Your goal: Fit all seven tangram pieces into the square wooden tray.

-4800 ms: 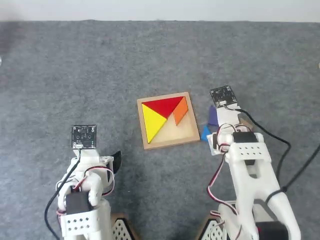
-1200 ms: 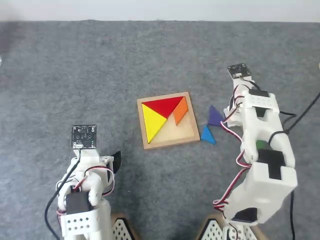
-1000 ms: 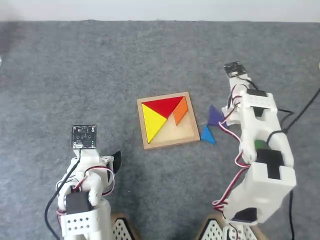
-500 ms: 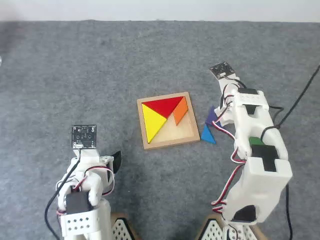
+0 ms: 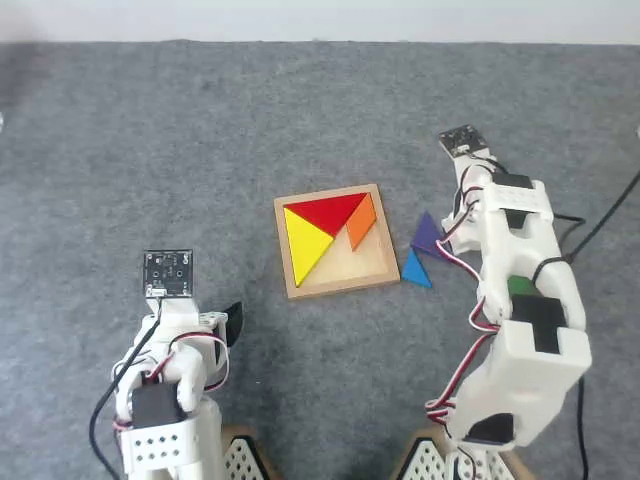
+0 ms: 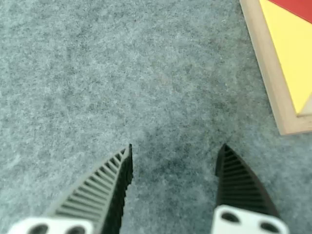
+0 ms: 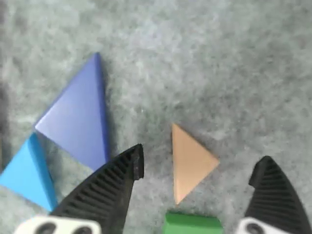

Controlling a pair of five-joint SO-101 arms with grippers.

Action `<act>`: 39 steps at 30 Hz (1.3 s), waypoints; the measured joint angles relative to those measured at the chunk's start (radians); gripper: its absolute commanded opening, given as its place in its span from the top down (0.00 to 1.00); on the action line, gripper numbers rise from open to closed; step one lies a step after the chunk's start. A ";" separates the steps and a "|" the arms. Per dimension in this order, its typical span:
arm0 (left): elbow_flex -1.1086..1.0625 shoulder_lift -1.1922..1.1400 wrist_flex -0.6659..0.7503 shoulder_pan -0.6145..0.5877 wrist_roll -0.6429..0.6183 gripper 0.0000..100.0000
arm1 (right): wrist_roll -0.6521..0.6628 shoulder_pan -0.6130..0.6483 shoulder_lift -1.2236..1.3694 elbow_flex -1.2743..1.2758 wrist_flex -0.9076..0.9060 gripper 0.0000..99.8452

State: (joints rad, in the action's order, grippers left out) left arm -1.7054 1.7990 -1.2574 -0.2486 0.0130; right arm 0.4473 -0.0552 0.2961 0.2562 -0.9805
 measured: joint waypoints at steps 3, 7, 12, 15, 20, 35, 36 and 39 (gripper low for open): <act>0.000 0.000 0.000 0.000 0.000 0.73 | 0.002 -0.014 0.061 -0.028 0.011 0.68; 0.000 0.000 0.000 0.000 0.000 0.73 | 0.003 -0.017 0.137 -0.115 0.003 0.69; 0.000 0.000 0.000 0.000 0.000 0.73 | 0.003 -0.017 0.181 -0.189 -0.044 0.79; 0.000 0.000 0.000 0.000 0.000 0.73 | 0.003 -0.018 0.181 -0.193 -0.054 0.82; 0.000 0.000 0.000 0.000 0.000 0.73 | 0.003 -0.029 0.186 -0.221 -0.072 0.82; 0.000 0.000 0.000 0.000 0.000 0.73 | -0.043 -0.037 0.186 -0.241 -0.112 0.86; 0.000 0.000 0.000 0.000 0.000 0.73 | -0.049 -0.037 0.186 -0.241 -0.112 0.86; 0.000 0.000 0.000 0.000 0.000 0.73 | -0.072 -0.037 0.161 -0.224 -0.132 0.86</act>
State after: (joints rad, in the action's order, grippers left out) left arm -1.7054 1.7990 -1.2574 -0.2486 0.0130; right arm 0.3751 -0.0921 0.4572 0.0322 -1.1124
